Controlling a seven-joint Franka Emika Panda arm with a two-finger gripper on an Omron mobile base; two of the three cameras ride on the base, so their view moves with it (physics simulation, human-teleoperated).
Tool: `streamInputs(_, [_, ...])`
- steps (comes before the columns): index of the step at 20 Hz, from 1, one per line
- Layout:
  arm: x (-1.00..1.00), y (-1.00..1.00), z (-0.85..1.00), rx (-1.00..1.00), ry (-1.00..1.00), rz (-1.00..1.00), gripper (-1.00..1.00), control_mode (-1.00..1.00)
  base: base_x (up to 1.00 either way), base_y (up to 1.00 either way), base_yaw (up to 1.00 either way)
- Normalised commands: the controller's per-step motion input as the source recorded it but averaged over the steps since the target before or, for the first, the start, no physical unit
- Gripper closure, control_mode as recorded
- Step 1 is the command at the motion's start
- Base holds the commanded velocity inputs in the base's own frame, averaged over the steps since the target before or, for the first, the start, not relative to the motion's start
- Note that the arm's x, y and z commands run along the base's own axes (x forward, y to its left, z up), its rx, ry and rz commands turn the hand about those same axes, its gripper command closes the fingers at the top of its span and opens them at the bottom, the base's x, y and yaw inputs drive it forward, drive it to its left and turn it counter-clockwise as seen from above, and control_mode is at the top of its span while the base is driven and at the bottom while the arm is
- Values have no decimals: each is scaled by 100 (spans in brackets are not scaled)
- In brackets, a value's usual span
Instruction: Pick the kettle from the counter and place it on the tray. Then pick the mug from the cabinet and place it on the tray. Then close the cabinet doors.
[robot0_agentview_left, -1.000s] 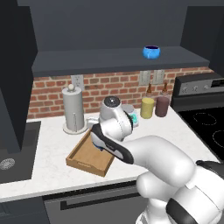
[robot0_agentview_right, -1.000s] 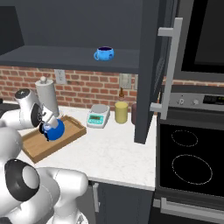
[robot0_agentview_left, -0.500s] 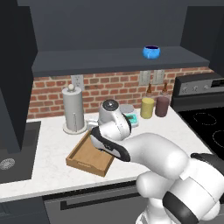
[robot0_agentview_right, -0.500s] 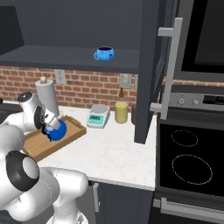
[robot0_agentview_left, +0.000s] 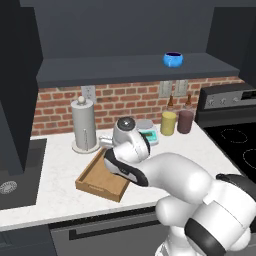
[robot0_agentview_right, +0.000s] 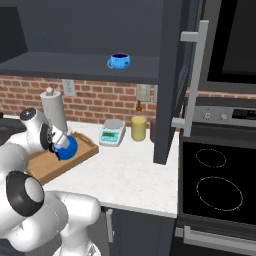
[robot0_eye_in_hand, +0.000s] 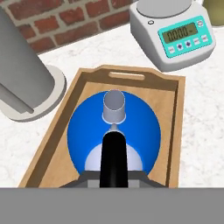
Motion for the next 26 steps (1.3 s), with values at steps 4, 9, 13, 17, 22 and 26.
streamInputs(4, [20, -8, -23, 0, -4, -3, 100, -100, 0, 0, 0])
streamInputs(9, [15, -10, -32, 0, 0, -3, -100, -100, 0, 0, 0])
streamInputs(13, [1, -11, -33, 0, -2, -3, -100, -100, 0, 0, 0])
streamInputs(17, [-1, -9, -33, 0, -1, -7, -100, -100, 0, 0, 0])
streamInputs(22, [-13, -26, -29, 0, -5, -7, -100, -100, 0, 0, 0])
streamInputs(26, [-8, -16, -21, 0, -2, -8, -100, -100, 0, 0, 0])
